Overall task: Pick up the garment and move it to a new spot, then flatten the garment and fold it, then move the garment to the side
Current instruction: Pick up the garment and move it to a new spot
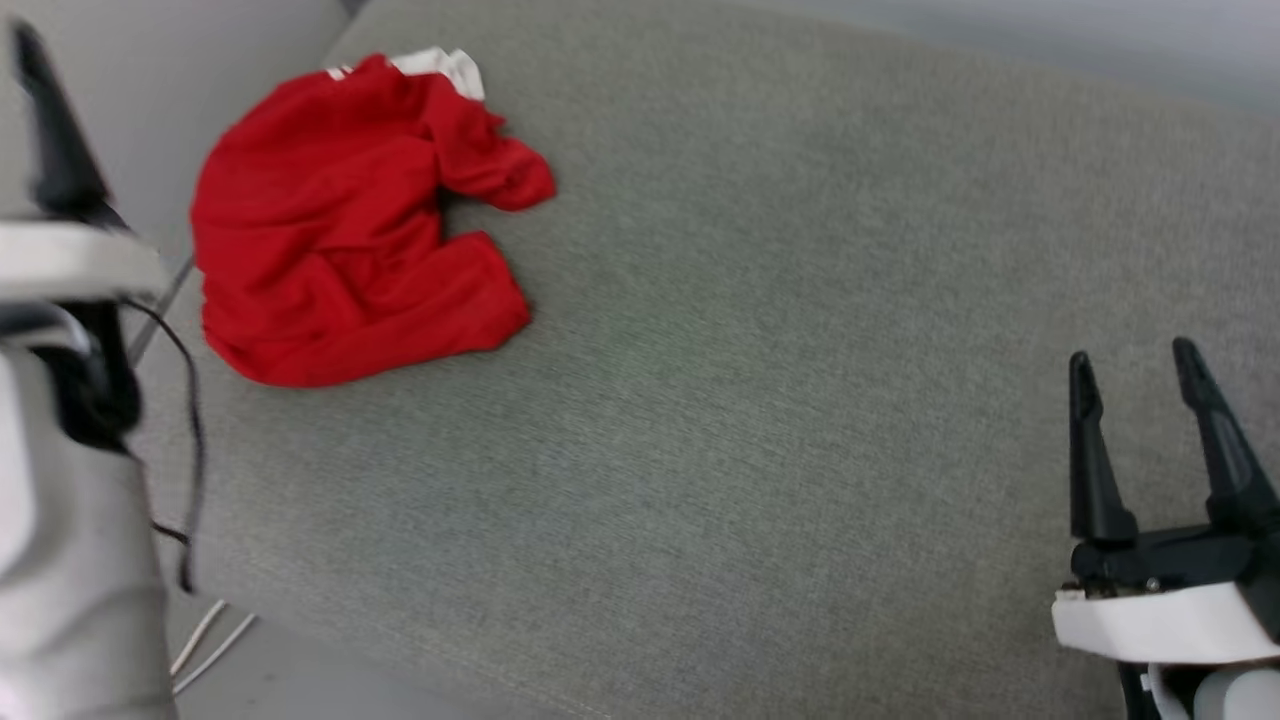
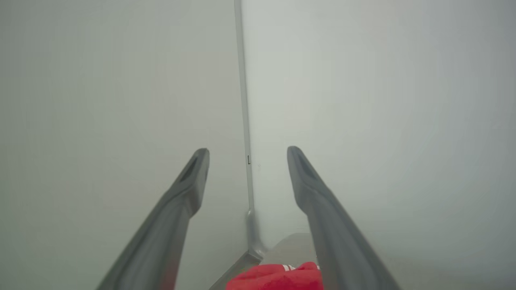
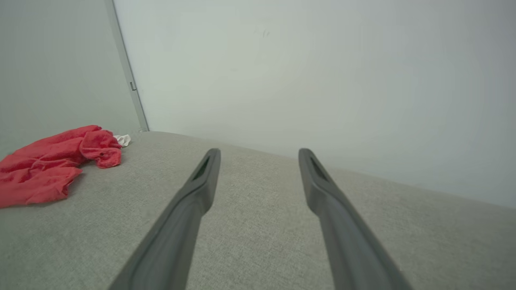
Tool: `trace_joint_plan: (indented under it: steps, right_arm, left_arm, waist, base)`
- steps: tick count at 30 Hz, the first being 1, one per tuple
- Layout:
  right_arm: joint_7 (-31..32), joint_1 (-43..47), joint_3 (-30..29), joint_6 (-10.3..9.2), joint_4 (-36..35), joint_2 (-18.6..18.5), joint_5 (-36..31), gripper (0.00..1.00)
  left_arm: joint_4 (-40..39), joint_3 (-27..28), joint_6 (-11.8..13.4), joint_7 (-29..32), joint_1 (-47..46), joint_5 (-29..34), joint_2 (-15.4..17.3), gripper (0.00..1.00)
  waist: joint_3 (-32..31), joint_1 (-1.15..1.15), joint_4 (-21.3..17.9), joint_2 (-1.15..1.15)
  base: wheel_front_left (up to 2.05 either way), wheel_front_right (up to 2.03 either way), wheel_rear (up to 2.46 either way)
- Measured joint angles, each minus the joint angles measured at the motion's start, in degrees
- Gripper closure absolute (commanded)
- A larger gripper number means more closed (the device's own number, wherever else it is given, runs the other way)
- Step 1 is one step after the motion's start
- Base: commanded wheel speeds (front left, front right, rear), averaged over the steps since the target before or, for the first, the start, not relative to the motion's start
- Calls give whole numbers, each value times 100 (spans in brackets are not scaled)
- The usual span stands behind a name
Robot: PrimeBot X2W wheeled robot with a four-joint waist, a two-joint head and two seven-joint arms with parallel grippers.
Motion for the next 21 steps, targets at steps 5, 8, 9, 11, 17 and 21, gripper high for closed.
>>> trace_joint_plan:
  steps: [5, 8, 9, 11, 17, 21]
  right_arm:
    - [0, -206, -152, 0, -327, 0, -136, 0]
    - [0, -282, -227, 0, -489, 0, -219, 0]
    - [0, -310, -237, 0, -553, 0, -246, 0]
    - [0, -345, -270, 0, -666, 0, -301, 0]
    - [0, -494, -309, 0, -998, 0, -461, 0]
    - [0, -552, -253, 0, -1150, 0, -567, 0]
  left_arm:
    - [509, 101, -153, 428, -990, -289, 405, 0]
    - [812, 46, -238, 800, -1519, -300, 790, 0]
    - [946, 9, -274, 987, -1647, -307, 913, 0]
    - [1240, -24, -366, 1428, -1875, -459, 1065, 0]
    - [1957, -467, -526, 3128, -2308, -1184, 1562, 0]
    - [1993, -1122, -534, 4396, -2352, -2138, 1758, 0]
  waist:
    - [558, 0, -240, 0]
    - [867, 0, -360, 0]
    - [962, 0, -398, 0]
    - [1134, 0, -466, 0]
    - [1577, 0, -627, 0]
    - [1814, 0, -702, 0]
  base:
    - [0, 0, 0]
    - [0, 0, 0]
    - [0, 0, 0]
    - [0, 0, 0]
    - [0, 0, 0]
    - [0, 0, 0]
